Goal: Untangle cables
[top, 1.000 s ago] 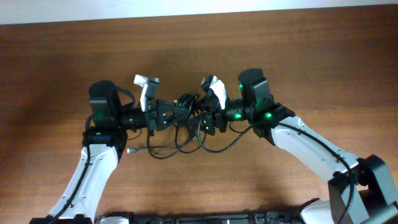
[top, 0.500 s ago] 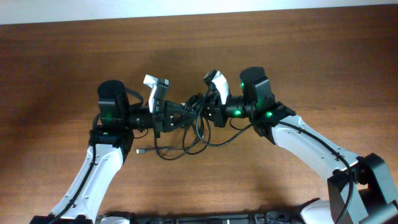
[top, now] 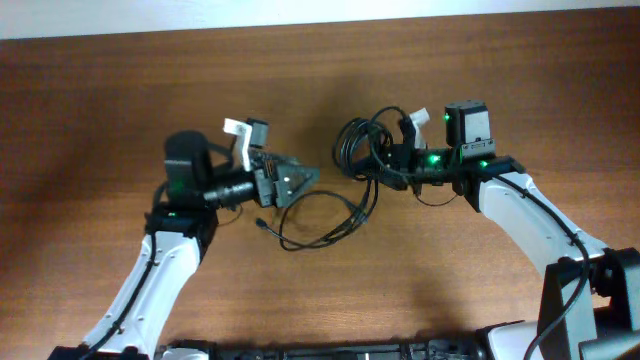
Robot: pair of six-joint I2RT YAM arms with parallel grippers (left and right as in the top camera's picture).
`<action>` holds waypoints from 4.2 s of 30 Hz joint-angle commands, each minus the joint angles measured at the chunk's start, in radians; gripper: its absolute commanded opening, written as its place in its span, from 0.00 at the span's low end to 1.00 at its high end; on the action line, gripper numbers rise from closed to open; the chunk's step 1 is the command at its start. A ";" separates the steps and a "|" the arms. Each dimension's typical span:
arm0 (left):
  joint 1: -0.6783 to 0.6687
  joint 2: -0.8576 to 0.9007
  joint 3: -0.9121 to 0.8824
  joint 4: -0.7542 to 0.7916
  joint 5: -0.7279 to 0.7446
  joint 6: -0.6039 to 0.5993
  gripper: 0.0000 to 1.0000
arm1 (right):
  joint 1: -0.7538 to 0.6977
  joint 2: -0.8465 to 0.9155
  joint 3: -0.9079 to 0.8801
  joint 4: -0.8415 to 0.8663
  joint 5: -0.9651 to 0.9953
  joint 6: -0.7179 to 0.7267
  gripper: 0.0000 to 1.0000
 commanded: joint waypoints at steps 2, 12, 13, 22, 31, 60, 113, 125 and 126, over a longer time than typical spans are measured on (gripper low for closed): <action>-0.162 -0.010 0.005 0.013 -0.284 -0.023 0.99 | 0.000 0.000 0.011 -0.019 -0.020 0.158 0.04; -0.341 -0.004 0.005 0.142 -0.613 -0.131 0.99 | 0.092 0.001 0.011 -0.091 -0.020 0.157 0.04; -0.341 -0.003 0.005 0.142 -0.619 -0.131 0.99 | 0.112 0.001 0.011 -0.091 -0.020 0.156 0.04; -0.340 0.045 0.005 0.005 -0.698 -0.130 0.49 | 0.128 0.001 0.011 -0.091 -0.055 0.156 0.04; -0.275 0.050 0.005 -0.002 -0.735 -0.169 0.00 | 0.128 0.001 0.011 -0.213 -0.036 -0.461 0.41; -0.154 0.050 0.005 -0.020 -0.174 0.051 0.00 | 0.135 0.000 0.011 0.172 0.029 -0.486 0.04; -0.125 0.050 0.005 -0.255 -0.322 -0.055 0.38 | 0.232 0.000 0.011 0.145 0.346 -0.298 0.04; -0.122 0.050 0.005 -0.166 -0.535 -0.188 0.00 | 0.234 0.000 0.011 0.014 -0.011 -0.634 0.04; -0.122 0.050 0.005 -0.166 -0.584 -0.230 0.00 | 0.234 0.000 0.011 0.014 -0.092 -0.694 0.04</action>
